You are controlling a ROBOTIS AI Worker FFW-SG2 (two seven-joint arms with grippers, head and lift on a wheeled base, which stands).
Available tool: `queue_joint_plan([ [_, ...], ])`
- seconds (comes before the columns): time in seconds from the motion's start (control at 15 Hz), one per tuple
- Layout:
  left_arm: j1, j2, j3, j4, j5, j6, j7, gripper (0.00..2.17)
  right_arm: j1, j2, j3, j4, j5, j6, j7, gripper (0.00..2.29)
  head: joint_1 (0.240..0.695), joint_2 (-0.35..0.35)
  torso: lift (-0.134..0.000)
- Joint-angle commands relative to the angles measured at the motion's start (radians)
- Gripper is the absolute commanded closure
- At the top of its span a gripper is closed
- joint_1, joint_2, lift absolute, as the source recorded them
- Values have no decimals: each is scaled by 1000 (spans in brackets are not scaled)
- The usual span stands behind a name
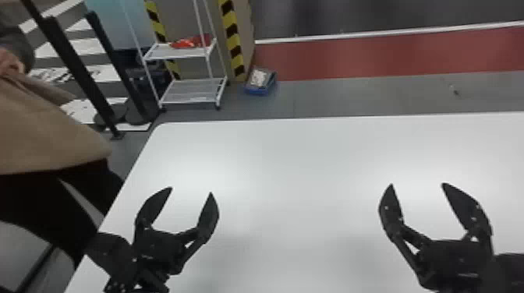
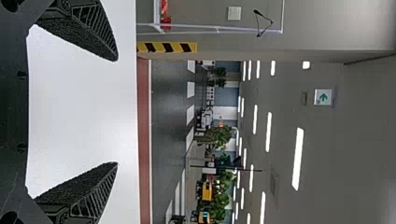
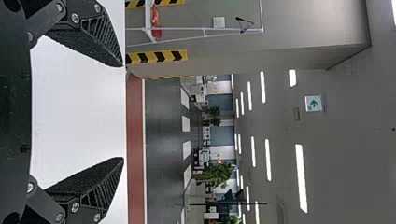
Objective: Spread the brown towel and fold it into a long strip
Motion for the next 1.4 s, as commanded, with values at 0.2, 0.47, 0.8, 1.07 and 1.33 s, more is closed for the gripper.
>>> queue_joint_plan([
  [0.2, 6, 2, 0, -5, 2, 0, 1, 80, 4, -1, 0, -11, 2, -2, 0, 188, 695, 198, -125],
  [0.47, 6, 5, -3, -6, 2, 0, 1, 80, 6, -1, 3, -17, 2, 1, 0, 188, 695, 198, -125],
  [0.8, 5, 3, -5, -12, -1, 6, 1, 80, 11, -3, 3, -28, 3, 7, 0, 188, 695, 197, -125],
  [1.07, 6, 3, -5, -12, -1, 6, 1, 80, 9, -3, 5, -28, 6, 13, 0, 188, 695, 196, -125],
  [1.33, 3, 3, -5, -11, -1, 9, 1, 80, 9, -3, 5, -28, 6, 13, 0, 188, 695, 197, -125],
])
